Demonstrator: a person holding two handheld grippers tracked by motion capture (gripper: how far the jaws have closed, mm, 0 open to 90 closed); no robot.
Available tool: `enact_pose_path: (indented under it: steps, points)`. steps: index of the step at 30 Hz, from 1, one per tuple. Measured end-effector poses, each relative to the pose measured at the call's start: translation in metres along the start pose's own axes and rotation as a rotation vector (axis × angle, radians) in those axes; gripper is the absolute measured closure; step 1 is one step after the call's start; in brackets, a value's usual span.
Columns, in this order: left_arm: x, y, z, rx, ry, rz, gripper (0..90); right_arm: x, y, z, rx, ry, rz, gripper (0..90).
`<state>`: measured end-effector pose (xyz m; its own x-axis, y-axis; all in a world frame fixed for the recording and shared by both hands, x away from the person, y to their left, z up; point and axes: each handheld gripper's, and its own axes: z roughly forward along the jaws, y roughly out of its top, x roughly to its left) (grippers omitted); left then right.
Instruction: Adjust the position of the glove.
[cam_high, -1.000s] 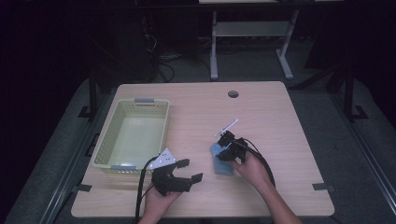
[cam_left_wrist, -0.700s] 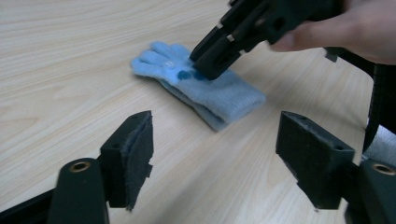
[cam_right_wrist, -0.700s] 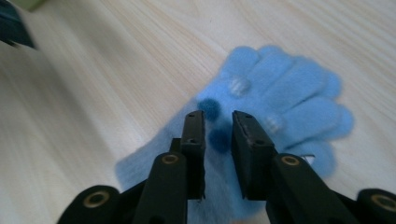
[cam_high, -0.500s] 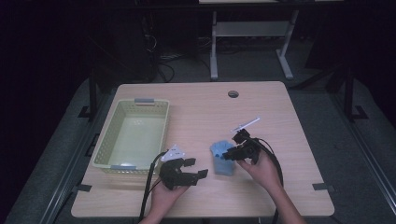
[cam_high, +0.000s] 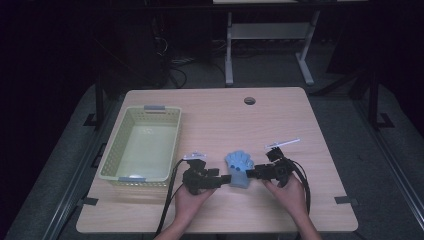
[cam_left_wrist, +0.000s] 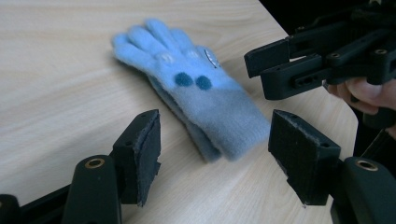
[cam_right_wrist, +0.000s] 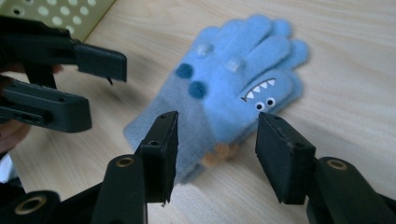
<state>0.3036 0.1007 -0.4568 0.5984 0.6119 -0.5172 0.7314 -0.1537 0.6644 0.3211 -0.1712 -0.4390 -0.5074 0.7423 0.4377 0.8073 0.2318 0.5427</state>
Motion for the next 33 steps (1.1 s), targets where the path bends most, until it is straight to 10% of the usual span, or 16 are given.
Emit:
enact_pose_path:
  steps: [11, 33]
  points:
    - [0.005, 0.004, 0.017, 0.028, -0.041, -0.108, 45.2, -0.011, -0.014, 0.004, -0.040, 0.095, 0.114, 48.2]
    - [0.013, 0.001, 0.035, 0.060, -0.061, -0.186, 57.2, -0.015, -0.022, 0.021, -0.029, 0.131, 0.159, 55.5]
